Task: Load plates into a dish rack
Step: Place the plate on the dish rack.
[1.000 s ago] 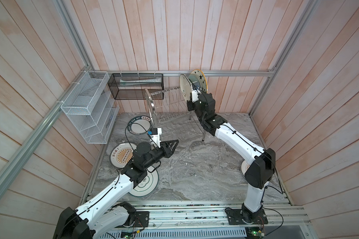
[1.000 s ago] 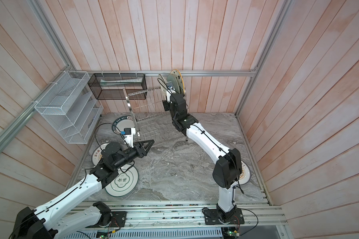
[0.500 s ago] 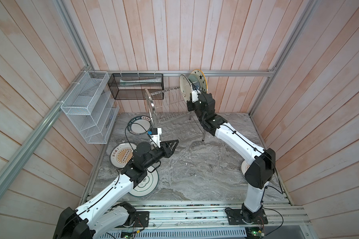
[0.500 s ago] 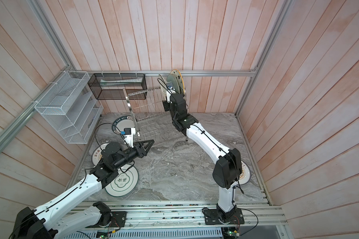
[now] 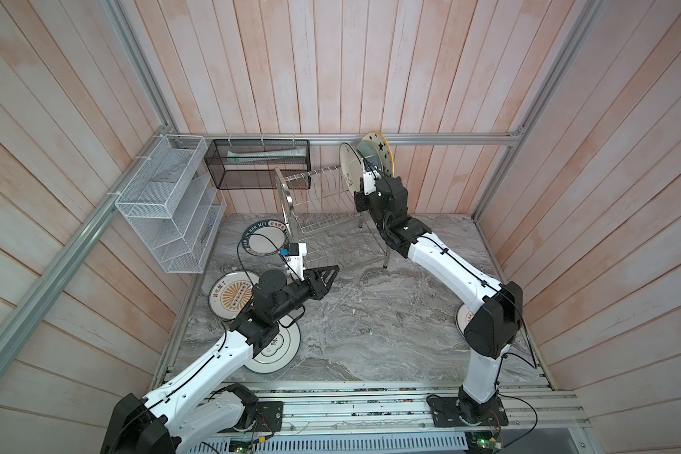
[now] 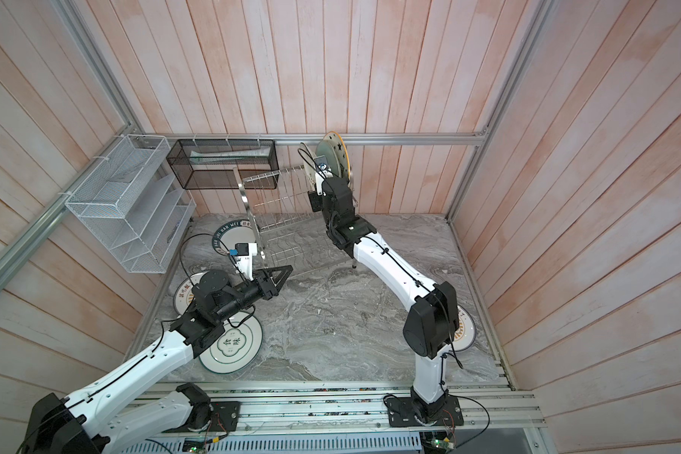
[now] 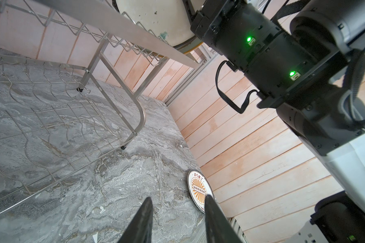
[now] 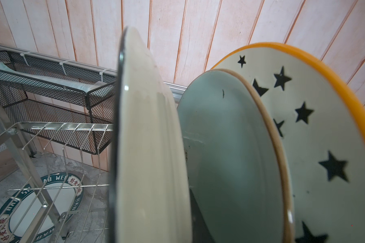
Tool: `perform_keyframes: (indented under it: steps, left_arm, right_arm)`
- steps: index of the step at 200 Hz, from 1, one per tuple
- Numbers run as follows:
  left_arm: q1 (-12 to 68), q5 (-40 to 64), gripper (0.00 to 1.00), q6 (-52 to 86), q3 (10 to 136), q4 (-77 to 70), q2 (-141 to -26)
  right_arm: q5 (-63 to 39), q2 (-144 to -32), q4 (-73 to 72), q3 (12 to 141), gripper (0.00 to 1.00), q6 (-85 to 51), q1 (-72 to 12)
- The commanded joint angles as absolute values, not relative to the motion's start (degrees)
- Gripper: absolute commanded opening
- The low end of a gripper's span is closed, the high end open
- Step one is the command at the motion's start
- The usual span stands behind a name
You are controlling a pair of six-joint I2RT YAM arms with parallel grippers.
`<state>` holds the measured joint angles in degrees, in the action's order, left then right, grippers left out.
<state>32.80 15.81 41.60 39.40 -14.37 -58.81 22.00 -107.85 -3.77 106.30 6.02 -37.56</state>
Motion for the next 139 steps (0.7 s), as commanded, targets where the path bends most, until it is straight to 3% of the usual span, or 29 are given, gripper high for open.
perform_keyframes:
  steps: [1, 139]
  left_arm:
    - [33.04, 15.73, 0.42, 41.13, 38.60, -14.41, -58.10]
    - [32.99, 15.78, 0.42, 41.04, 38.86, -14.27, -58.23]
  right_arm:
    - [21.80, -107.40, -9.38, 110.61, 0.00, 5.17, -37.53]
    - [21.69, -109.44, -5.52, 114.13, 0.00, 4.52, -37.53]
